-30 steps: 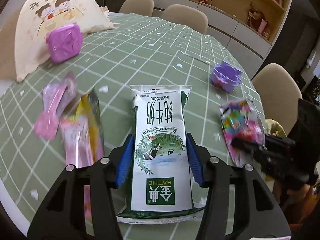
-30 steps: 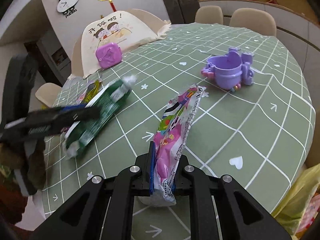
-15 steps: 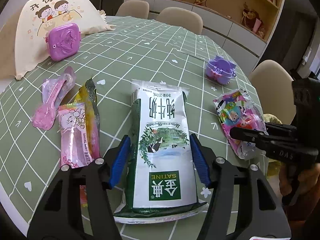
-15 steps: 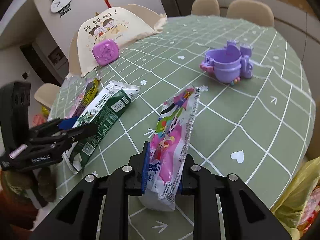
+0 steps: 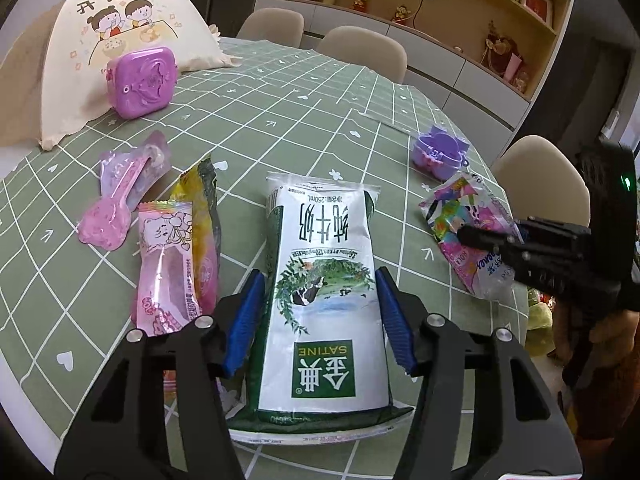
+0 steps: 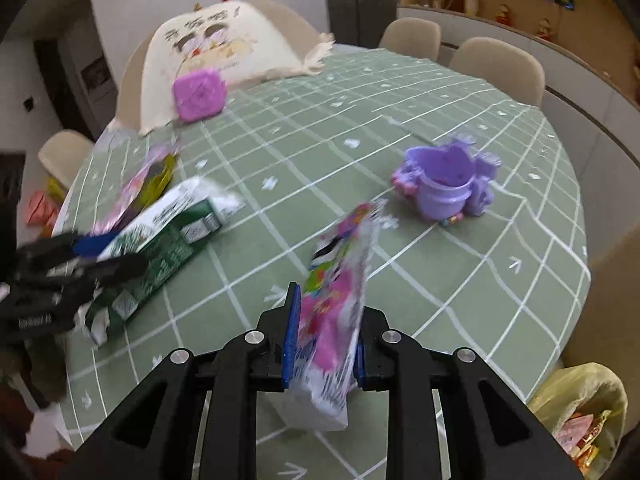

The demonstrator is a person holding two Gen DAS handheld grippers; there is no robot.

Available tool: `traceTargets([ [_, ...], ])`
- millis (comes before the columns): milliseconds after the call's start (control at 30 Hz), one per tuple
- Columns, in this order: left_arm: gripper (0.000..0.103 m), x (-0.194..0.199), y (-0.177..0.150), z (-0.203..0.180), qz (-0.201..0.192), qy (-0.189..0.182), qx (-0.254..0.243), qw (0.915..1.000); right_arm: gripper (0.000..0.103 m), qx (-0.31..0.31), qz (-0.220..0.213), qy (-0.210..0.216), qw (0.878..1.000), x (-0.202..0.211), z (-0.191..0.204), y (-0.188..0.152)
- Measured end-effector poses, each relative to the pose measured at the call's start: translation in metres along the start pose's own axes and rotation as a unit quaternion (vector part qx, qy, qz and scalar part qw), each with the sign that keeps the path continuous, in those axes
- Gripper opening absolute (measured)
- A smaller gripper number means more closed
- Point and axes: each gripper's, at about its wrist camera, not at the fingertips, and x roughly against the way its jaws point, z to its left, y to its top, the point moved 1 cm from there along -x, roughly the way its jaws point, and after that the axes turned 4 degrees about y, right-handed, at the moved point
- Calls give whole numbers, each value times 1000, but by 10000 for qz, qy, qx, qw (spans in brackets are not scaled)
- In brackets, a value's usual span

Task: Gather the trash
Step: 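Grasp the white milk carton with the left tool while the right tool holds the pink wrapper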

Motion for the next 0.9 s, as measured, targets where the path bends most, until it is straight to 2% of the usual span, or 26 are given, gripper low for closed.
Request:
traceTargets([
  [100, 51, 2, 0, 0, -37, 1, -30, 10000, 22, -188, -47, 233, 9995, 1, -6, 2],
  [167, 50, 2, -1, -2, -47, -5, -61, 10000, 16, -226, -41, 374, 9990, 1, -7, 2],
  [200, 50, 2, -1, -3, -45, -2, -83, 10000, 8, -182, -44, 345, 9992, 2, -7, 2],
  [533, 53, -17, 13, -10, 160, 150, -50, 9997, 7, 117, -511, 11, 9986, 26, -1, -3],
  [600, 50, -14, 17, -12, 61, 133, -47, 9999, 7, 173, -606, -28, 9980, 33, -2, -6],
  [900, 49, 17, 34, -44, -614, 213, -328, 9973, 7, -14, -1097, 23, 9940, 68, -22, -15],
])
